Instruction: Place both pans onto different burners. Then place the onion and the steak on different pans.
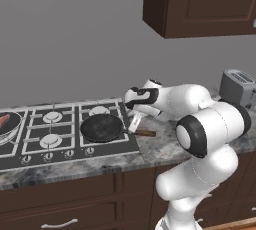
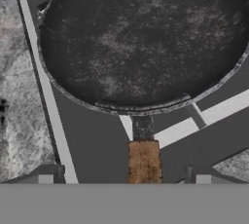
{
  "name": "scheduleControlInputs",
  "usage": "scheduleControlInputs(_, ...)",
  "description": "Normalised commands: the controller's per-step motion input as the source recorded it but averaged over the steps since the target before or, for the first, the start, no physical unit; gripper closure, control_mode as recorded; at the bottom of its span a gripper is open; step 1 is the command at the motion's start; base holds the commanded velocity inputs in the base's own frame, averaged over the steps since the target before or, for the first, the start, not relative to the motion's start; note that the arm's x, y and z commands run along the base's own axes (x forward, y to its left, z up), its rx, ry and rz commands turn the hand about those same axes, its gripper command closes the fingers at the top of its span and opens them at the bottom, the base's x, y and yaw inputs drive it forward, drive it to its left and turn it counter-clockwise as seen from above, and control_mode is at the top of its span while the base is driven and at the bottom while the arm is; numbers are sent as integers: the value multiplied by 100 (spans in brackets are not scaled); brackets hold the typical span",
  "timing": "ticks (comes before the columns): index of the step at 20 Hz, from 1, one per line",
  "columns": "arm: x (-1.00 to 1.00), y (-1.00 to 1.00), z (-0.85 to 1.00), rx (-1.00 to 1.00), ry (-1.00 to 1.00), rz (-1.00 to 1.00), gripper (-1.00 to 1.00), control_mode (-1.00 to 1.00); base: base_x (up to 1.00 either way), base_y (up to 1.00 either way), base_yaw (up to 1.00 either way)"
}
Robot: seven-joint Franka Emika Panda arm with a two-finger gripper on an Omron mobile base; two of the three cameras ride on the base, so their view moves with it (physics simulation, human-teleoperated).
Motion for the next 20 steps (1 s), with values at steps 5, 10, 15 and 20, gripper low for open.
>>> scheduleControlInputs(5, 0, -2, 28, -7, -1, -23, -100, -100, 0, 0, 0)
scheduleControlInputs(10, 0, -25, 4, -6, 0, -34, -100, -100, 0, 0, 0)
scheduleControlInputs(15, 0, -36, 3, -5, 0, -36, -100, -100, 0, 0, 0)
scheduleControlInputs(20, 0, -39, 11, -7, 0, -36, -100, -100, 0, 0, 0)
